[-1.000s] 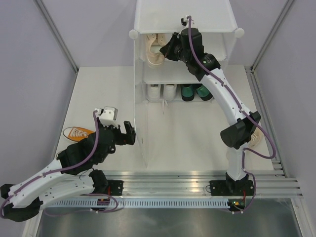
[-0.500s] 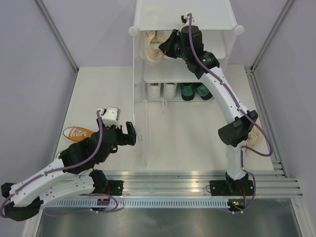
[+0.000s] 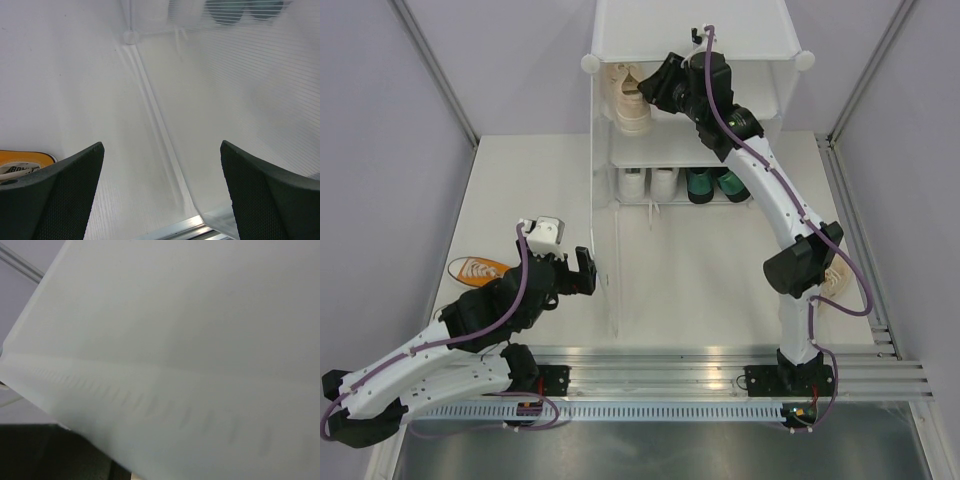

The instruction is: Place and organize the shoes in the shoe cabinet

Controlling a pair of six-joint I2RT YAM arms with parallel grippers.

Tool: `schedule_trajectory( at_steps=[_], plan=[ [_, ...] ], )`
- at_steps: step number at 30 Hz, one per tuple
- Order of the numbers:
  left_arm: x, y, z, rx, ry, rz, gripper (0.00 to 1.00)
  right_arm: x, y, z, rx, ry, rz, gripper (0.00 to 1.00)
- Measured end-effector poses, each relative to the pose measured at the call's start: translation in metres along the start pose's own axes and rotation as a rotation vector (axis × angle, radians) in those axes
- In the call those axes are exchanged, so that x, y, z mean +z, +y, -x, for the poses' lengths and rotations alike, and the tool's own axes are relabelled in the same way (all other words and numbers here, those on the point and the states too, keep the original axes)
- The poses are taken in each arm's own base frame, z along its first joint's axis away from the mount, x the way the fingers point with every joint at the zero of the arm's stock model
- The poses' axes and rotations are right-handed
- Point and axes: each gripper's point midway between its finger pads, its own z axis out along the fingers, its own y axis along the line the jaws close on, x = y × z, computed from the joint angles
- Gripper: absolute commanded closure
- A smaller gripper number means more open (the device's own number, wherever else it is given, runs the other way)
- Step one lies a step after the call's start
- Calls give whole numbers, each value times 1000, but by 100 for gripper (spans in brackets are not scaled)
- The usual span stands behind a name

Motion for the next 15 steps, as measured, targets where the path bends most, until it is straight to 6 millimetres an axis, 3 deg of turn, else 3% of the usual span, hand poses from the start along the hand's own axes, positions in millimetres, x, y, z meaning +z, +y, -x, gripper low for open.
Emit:
schedule_trajectory(
  at_steps=[7, 15],
  plan=[
    [-1, 0, 0, -2, -1, -3, 0, -3, 0, -1, -4, 5, 2, 47],
    [-1, 0, 1, -4, -4, -5, 0, -18, -5, -7, -20, 32, 13, 46]
  ],
)
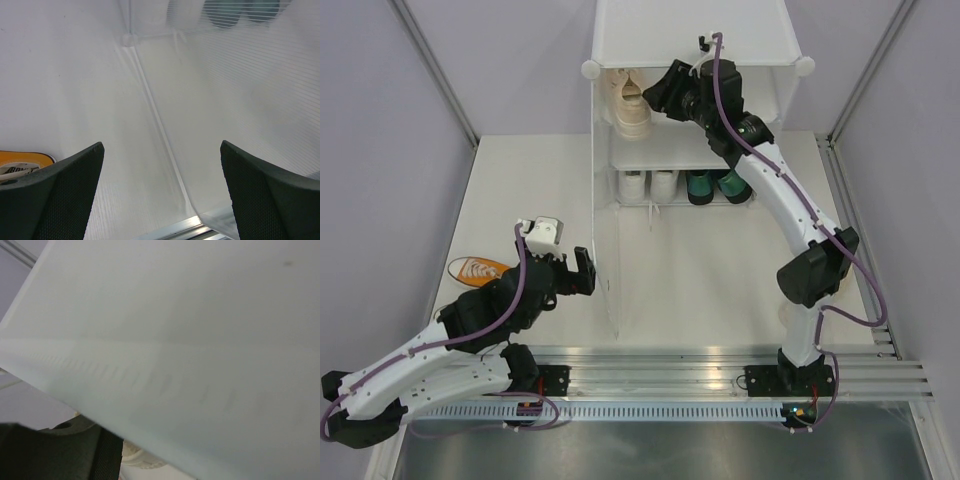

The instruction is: Place and organize the shoes in the shoe cabinet

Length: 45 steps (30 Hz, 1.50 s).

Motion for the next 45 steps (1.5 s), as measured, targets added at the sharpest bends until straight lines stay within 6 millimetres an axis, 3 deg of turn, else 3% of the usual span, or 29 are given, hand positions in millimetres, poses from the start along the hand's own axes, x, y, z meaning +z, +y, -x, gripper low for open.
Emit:
schedule_trajectory(
  at_steps=[9, 15, 20, 24, 30, 36, 39, 45],
  plan=[
    [0, 0, 0, -1, -1, -2, 0, -23, -14, 6, -26, -18, -5, 46],
    [-1, 0, 0, -2, -1, -4, 0, -56, -22, -16, -70, 19, 5, 62],
    [-1, -2, -1, -2, 4, -15, 0, -92, -9, -20, -99, 16, 81, 68],
    [-1, -3, -1, -2, 6, -19, 0, -102, 14, -23, -131, 10, 164, 68],
    [-4, -2, 2, -14, -9, -26, 0, -82, 32, -69, -164, 108, 230, 69],
    [-6, -1, 4, -20, -16, -32, 0, -37, 13, -107, -189, 198, 194, 69],
    [-6, -2, 2, -17, -12, -34, 0, -20, 12, -110, -201, 208, 190, 69],
    [-5, -2, 1, -10, -8, -36, 0, -3, 26, -94, -213, 175, 217, 69]
  ],
)
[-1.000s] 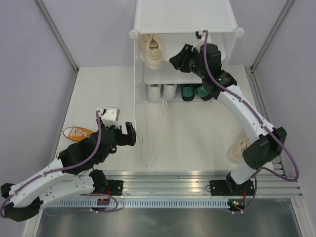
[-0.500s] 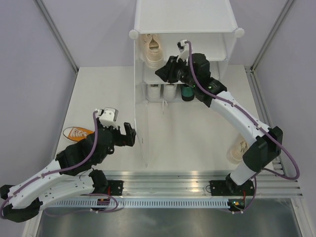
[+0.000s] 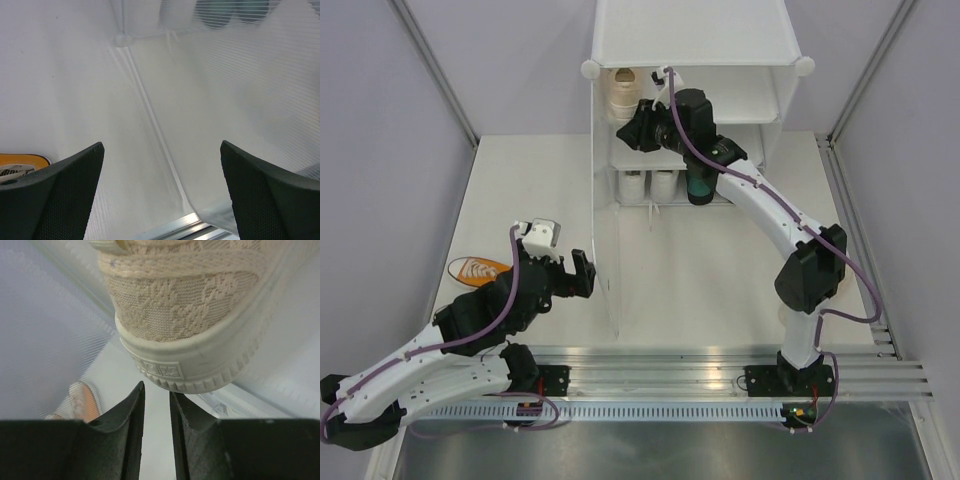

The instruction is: Place and organize the shoes in the shoe cabinet

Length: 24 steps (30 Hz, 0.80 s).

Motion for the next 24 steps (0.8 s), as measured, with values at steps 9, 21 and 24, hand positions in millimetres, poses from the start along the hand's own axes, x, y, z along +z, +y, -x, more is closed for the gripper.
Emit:
schedule_trajectory(
  at_steps=[9, 21, 24],
  plan=[
    [0, -3, -2, 3, 10, -16, 0, 16, -20, -9, 20, 34, -22, 66],
    [-4, -2, 1, -8, -3, -28, 0, -13, -20, -12, -10, 58, 9, 43],
    [-5, -2, 2, -12, -8, -31, 0, -53, -16, -13, -23, 51, -27, 42]
  ],
)
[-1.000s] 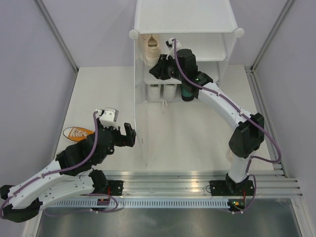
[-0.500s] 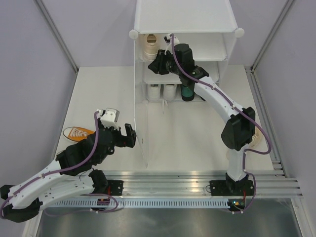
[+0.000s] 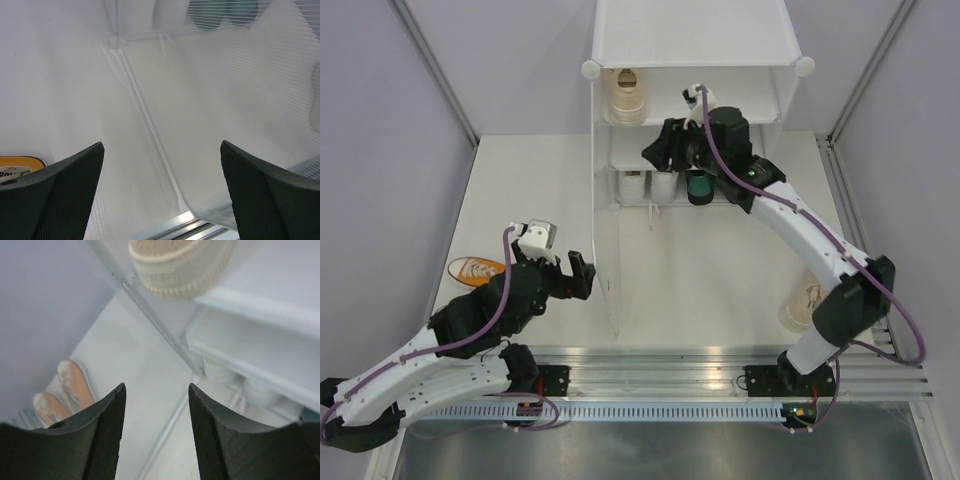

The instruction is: Place and organize the shoes in the shoe cabinet

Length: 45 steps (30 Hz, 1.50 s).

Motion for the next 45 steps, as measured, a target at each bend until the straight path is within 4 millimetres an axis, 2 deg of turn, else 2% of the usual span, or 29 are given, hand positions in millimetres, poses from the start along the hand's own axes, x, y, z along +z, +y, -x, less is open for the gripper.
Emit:
schedule_trajectory(
  at_steps=[2, 4, 7, 8, 9, 11, 13, 16, 18, 21, 24, 28, 30, 35, 38, 39, 44, 45],
  plan=[
    [-1, 0, 1, -4, -5, -3, 0, -38, -1, -2, -1, -22, -57, 41],
    [-3, 1, 2, -8, -11, -6, 0, -85, -5, -2, 2, -64, -136, 40],
    [-4, 1, 3, -11, -14, -9, 0, -153, -27, -11, 46, -131, -319, 36],
    [-4, 0, 3, -12, -14, -11, 0, -174, -39, -18, 68, -145, -399, 35],
    [-4, 0, 3, -12, -12, -15, 0, -195, -53, -23, 98, -169, -487, 27],
    [-4, -2, 2, -12, -8, -25, 0, -230, -83, -42, 169, -188, -664, 21],
    [-4, -3, 2, -13, -7, -30, 0, -252, -110, -71, 227, -170, -824, 4],
    [-5, -4, 2, -15, -7, -38, 0, -277, -144, -136, 292, -62, -1034, 3],
    [-6, -5, 3, -19, -9, -48, 0, -292, -159, -177, 333, 9, -1146, 2],
    [-6, -7, 4, -23, -11, -60, 0, -313, -171, -215, 379, 64, -1271, 2],
    [-6, -9, 4, -25, -12, -65, 0, -330, -177, -233, 420, 51, -1350, 2],
    [-6, -10, 4, -27, -11, -74, 0, -340, -180, -235, 468, -35, -1395, 2],
    [-7, -11, 4, -28, -11, -79, 0, -342, -184, -242, 491, -61, -1415, 4],
    [-7, -11, 4, -30, -12, -84, 0, -342, -201, -283, 503, -19, -1488, 5],
    [-7, -11, 3, -28, -9, -83, 0, -341, -212, -292, 480, -14, -1532, 19],
    [-7, -11, 2, -27, -8, -82, 0, -341, -215, -294, 479, -21, -1542, 46],
    [-6, -11, 1, -26, -6, -81, 0, -334, -223, -304, 507, -71, -1493, 99],
    [-6, -11, 1, -26, -7, -82, 0, -331, -222, -303, 509, -87, -1457, 99]
  ],
)
